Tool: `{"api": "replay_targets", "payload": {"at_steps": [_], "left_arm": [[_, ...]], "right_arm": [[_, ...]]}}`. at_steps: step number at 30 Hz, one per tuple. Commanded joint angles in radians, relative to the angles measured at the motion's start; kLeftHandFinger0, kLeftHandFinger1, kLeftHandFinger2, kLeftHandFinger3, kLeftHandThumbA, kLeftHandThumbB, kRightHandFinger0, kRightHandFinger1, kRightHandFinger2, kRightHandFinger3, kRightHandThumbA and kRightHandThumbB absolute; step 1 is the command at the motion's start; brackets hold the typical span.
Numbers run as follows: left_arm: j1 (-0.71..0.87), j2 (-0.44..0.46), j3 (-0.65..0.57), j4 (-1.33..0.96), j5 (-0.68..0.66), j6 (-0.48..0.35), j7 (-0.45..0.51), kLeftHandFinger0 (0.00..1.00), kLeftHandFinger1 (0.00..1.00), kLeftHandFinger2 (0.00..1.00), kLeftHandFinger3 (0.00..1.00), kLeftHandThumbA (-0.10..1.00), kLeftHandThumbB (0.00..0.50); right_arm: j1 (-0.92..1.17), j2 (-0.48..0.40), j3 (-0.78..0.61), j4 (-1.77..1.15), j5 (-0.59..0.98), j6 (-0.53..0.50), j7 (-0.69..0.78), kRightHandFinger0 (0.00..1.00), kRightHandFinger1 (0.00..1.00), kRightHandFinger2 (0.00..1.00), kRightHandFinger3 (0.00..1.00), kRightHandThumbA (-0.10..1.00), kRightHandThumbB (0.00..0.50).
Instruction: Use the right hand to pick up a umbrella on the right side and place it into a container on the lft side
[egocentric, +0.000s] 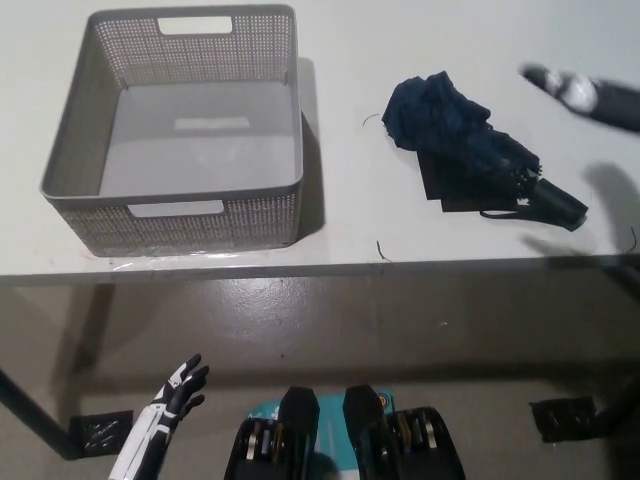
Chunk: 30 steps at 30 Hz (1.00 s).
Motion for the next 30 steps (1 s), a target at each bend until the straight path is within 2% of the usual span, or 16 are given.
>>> {"api": "replay_targets", "payload": {"at_steps": [1, 5, 10, 14, 16, 18, 21, 24, 28, 30], "left_arm": [[0.019, 0.028, -0.003, -0.054, -0.014, -0.09, -0.032, 1.0, 1.0, 1.0, 1.0, 1.0, 0.065], [0.016, 0.026, -0.002, -0.062, -0.011, -0.08, -0.028, 1.0, 1.0, 1.0, 1.0, 1.0, 0.061], [0.023, 0.024, -0.002, -0.063, -0.019, -0.08, -0.031, 1.0, 1.0, 1.0, 1.0, 1.0, 0.059], [0.024, 0.023, -0.006, -0.062, -0.018, -0.085, -0.033, 1.0, 1.0, 1.0, 1.0, 1.0, 0.062], [0.028, 0.021, -0.005, -0.065, -0.02, -0.086, -0.032, 1.0, 1.0, 1.0, 1.0, 1.0, 0.058], [0.032, 0.02, -0.003, -0.064, -0.022, -0.091, -0.034, 1.0, 1.0, 1.0, 1.0, 1.0, 0.056], [0.036, 0.018, -0.002, -0.063, -0.031, -0.098, -0.042, 1.0, 1.0, 1.0, 1.0, 1.0, 0.056], [0.032, 0.02, 0.001, -0.07, -0.03, -0.092, -0.042, 1.0, 1.0, 1.0, 1.0, 1.0, 0.06], [0.027, 0.022, 0.005, -0.08, -0.031, -0.082, -0.042, 1.0, 1.0, 1.0, 1.0, 1.0, 0.071], [0.026, 0.024, 0.004, -0.081, -0.033, -0.083, -0.046, 1.0, 1.0, 1.0, 1.0, 1.0, 0.074]], "right_arm": [[-0.332, -0.056, 0.196, 0.334, -0.222, 0.279, 0.244, 1.0, 1.0, 1.0, 1.0, 1.0, 0.5], [-0.421, -0.022, 0.258, 0.529, -0.183, 0.311, 0.277, 1.0, 1.0, 1.0, 1.0, 1.0, 0.493], [-0.489, 0.023, 0.32, 0.756, -0.153, 0.274, 0.264, 1.0, 1.0, 1.0, 1.0, 1.0, 0.5], [-0.537, 0.064, 0.346, 0.936, -0.131, 0.25, 0.241, 1.0, 1.0, 1.0, 1.0, 0.9, 0.496], [-0.563, 0.083, 0.376, 1.026, -0.136, 0.247, 0.259, 1.0, 1.0, 1.0, 1.0, 0.96, 0.499], [-0.584, 0.098, 0.401, 1.112, -0.14, 0.248, 0.261, 1.0, 1.0, 1.0, 1.0, 0.94, 0.5], [-0.606, 0.099, 0.439, 1.195, -0.15, 0.232, 0.265, 1.0, 1.0, 1.0, 1.0, 0.97, 0.5], [-0.623, 0.096, 0.458, 1.238, -0.149, 0.234, 0.264, 1.0, 1.0, 1.0, 1.0, 0.93, 0.5], [-0.632, 0.092, 0.519, 1.283, -0.183, 0.22, 0.279, 1.0, 1.0, 1.0, 1.0, 0.99, 0.5], [-0.625, 0.097, 0.505, 1.307, -0.157, 0.246, 0.271, 1.0, 1.0, 1.0, 1.0, 0.92, 0.5]]}}
